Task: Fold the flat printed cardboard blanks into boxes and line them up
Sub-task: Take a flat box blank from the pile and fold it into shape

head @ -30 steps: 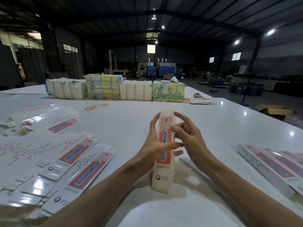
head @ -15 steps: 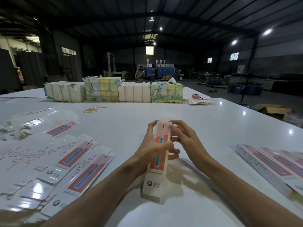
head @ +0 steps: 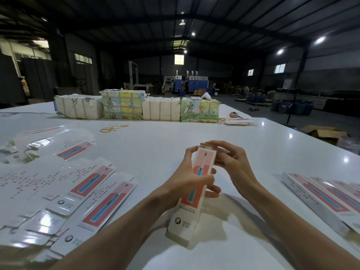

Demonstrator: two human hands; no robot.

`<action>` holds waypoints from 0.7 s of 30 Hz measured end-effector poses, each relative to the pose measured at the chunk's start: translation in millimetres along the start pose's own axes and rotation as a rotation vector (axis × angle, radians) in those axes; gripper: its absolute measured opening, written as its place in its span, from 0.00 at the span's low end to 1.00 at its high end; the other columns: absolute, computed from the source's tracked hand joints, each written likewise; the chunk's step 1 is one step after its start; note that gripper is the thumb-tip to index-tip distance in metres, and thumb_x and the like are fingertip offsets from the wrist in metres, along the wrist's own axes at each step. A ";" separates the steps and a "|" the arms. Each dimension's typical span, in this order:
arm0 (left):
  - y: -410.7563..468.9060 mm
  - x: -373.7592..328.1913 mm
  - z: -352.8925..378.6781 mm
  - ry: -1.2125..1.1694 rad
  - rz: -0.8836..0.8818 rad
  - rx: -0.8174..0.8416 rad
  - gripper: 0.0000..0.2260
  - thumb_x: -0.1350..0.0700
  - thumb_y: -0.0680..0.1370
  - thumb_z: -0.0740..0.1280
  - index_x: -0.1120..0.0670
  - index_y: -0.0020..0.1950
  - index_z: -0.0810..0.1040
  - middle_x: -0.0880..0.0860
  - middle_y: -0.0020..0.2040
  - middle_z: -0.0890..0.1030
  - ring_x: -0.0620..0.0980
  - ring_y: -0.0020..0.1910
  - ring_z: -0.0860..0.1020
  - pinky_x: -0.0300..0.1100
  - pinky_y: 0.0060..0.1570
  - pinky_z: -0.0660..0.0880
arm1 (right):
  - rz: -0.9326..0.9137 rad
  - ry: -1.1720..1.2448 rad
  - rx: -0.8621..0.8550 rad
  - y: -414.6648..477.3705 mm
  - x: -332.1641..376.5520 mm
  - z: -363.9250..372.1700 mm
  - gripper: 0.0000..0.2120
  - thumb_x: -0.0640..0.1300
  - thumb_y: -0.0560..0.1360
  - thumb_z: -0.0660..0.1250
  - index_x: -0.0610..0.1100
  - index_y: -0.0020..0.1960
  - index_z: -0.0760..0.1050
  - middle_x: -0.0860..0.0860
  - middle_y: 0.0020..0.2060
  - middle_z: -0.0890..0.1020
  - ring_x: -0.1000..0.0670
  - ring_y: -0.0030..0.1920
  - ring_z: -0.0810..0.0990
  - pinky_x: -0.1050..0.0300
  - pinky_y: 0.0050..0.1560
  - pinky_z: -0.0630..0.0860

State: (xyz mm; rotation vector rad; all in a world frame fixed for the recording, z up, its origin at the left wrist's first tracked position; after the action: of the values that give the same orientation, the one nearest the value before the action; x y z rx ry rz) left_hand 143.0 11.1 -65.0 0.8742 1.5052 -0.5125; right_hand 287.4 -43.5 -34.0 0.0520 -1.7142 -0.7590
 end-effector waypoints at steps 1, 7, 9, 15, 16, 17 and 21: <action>0.4 0.4 -0.5 -0.001 0.000 -0.001 0.40 0.56 0.73 0.77 0.32 0.73 0.57 0.52 0.59 0.80 0.57 0.46 0.88 0.46 0.42 0.85 | 0.020 0.034 0.014 0.6 0.2 -0.1 0.15 0.36 0.86 0.59 0.44 0.60 0.84 0.49 0.55 0.88 0.44 0.56 0.87 0.51 0.52 0.85; 2.3 3.3 -1.1 0.112 0.026 0.000 0.42 0.54 0.73 0.78 0.30 0.73 0.55 0.51 0.59 0.79 0.55 0.46 0.88 0.49 0.44 0.86 | 0.175 0.222 -0.045 0.5 -0.9 -0.3 0.12 0.45 0.83 0.67 0.40 0.58 0.85 0.43 0.52 0.88 0.40 0.53 0.88 0.49 0.49 0.86; 1.5 2.8 -0.8 0.109 0.038 0.020 0.42 0.56 0.73 0.78 0.27 0.71 0.55 0.52 0.59 0.79 0.56 0.45 0.88 0.47 0.42 0.85 | 0.214 0.252 -0.062 0.6 -3.6 -2.8 0.08 0.42 0.82 0.69 0.41 0.55 0.86 0.43 0.50 0.88 0.39 0.52 0.88 0.49 0.47 0.86; -1.8 -0.1 -0.5 0.099 0.060 0.029 0.46 0.58 0.72 0.79 0.26 0.70 0.53 0.54 0.59 0.77 0.59 0.43 0.88 0.47 0.41 0.85 | 0.250 0.276 -0.065 1.4 -5.2 -5.2 0.10 0.38 0.81 0.69 0.45 0.48 0.89 0.43 0.49 0.88 0.41 0.50 0.88 0.51 0.44 0.85; -1.9 -0.5 -0.5 0.097 0.063 0.026 0.46 0.58 0.72 0.79 0.26 0.71 0.52 0.55 0.59 0.77 0.59 0.43 0.88 0.48 0.41 0.85 | 0.243 0.273 -0.059 1.9 -5.2 -5.0 0.10 0.38 0.82 0.69 0.45 0.49 0.89 0.43 0.49 0.88 0.41 0.51 0.88 0.51 0.44 0.85; -1.8 -0.6 -0.6 0.096 0.065 0.021 0.46 0.58 0.72 0.80 0.26 0.71 0.52 0.55 0.59 0.77 0.60 0.43 0.88 0.49 0.42 0.85 | 0.240 0.275 -0.053 2.1 -4.8 -4.6 0.10 0.38 0.82 0.69 0.45 0.49 0.89 0.43 0.50 0.88 0.41 0.51 0.88 0.51 0.44 0.85; -0.6 -0.7 -2.3 0.089 0.072 0.000 0.47 0.58 0.72 0.80 0.25 0.71 0.52 0.54 0.59 0.77 0.59 0.43 0.88 0.48 0.41 0.85 | 0.223 0.295 -0.018 1.7 -2.1 -3.3 0.12 0.38 0.83 0.67 0.44 0.50 0.89 0.43 0.51 0.88 0.41 0.53 0.88 0.52 0.45 0.85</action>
State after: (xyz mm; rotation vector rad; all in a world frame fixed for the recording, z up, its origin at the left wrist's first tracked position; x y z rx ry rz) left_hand 141.1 12.3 -64.1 0.9588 1.5478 -0.4258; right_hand 291.6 -42.8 -34.6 -0.0379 -1.4053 -0.5697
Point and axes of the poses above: each hand's wrist, its own y-axis towards the middle knuckle, its own z-axis out of the palm, x = y × z, the point moved 4 cm from there along y, towards the middle knuckle
